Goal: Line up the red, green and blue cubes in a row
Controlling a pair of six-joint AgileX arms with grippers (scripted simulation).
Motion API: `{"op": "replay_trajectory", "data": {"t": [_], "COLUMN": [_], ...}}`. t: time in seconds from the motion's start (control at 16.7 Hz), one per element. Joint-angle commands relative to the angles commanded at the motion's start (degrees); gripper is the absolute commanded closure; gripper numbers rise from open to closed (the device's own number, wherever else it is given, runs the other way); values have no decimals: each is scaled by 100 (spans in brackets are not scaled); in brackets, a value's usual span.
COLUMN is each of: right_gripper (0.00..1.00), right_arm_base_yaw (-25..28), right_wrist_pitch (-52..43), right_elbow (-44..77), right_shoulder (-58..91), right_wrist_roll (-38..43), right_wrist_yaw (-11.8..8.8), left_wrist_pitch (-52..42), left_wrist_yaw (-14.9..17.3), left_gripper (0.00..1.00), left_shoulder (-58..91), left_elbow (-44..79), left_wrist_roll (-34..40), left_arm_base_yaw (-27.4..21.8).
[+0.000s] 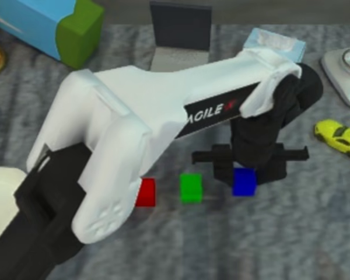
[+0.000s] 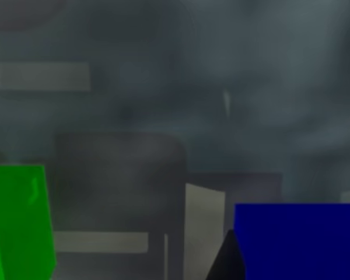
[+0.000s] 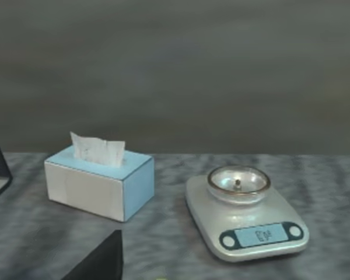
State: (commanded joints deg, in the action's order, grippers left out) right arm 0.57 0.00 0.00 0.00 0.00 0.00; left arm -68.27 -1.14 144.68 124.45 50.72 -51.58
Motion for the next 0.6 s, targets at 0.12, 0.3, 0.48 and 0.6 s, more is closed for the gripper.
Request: {"op": "replay_trajectory", "data": {"t": [0.12,0.3,0.48,0.6], "right_gripper": [0,0,0,0], "right_arm_base_yaw": [0,0,0,0], "right_wrist_pitch": [0,0,0,0], "right_elbow": [0,0,0,0], "right_shoulder": [0,0,0,0], "right_wrist_roll": [0,0,0,0], "right_wrist_yaw": [0,0,0,0], "left_wrist_pitch": [0,0,0,0], "left_wrist_yaw": [0,0,0,0], "left_gripper": [55,32,10,0], "left_shoulder": [0,0,0,0], "left_elbow": [0,0,0,0], "left_wrist_roll": [0,0,0,0], "left_arm_base_yaw": [0,0,0,0]}}
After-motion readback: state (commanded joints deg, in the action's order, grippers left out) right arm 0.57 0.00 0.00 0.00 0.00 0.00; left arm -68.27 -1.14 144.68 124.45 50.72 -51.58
